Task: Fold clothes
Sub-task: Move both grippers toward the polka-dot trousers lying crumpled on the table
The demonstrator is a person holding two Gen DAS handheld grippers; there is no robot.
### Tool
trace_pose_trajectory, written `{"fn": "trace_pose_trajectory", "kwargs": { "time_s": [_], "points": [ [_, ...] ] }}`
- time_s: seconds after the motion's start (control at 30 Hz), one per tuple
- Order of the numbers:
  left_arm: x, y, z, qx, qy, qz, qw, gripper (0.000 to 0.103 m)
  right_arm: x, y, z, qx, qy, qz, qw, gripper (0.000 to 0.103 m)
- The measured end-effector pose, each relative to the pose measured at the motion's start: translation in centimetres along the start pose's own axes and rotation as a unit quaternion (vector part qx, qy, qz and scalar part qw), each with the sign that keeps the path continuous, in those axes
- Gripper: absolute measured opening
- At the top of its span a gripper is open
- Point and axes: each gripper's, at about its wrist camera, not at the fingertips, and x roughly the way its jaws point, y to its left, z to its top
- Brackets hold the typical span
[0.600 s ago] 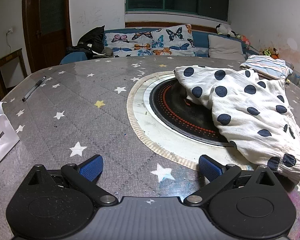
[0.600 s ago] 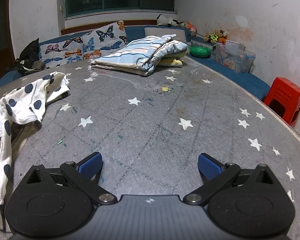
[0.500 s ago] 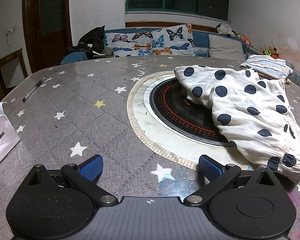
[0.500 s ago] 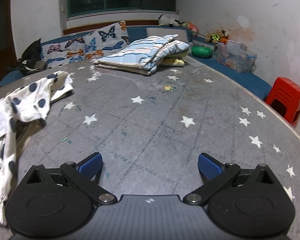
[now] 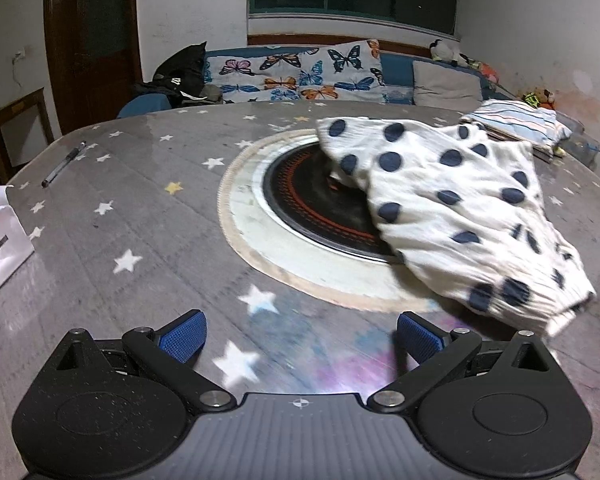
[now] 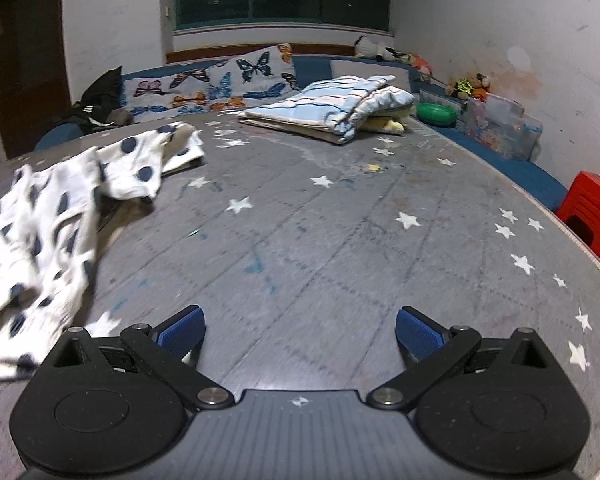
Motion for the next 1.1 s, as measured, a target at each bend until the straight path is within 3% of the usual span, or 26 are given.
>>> {"fn": "trace_pose_trajectory", "kwargs": {
  "time_s": [0.37,1.1],
  "points": [
    [-1.8,-2.2,-1.0,0.003,0.014,-0.020,0.9997,0.103,-2.5,1.7,-1.1,-0.026,-0.004,0.033,0.999,0.103],
    [-3.9,-4.9,-1.8,0.032,0.004,-0.032,0.9990,0.103,-5.1,5.6,-2.0,-0.056,-0.010,0.104,0.993,0.103]
  ]
}}
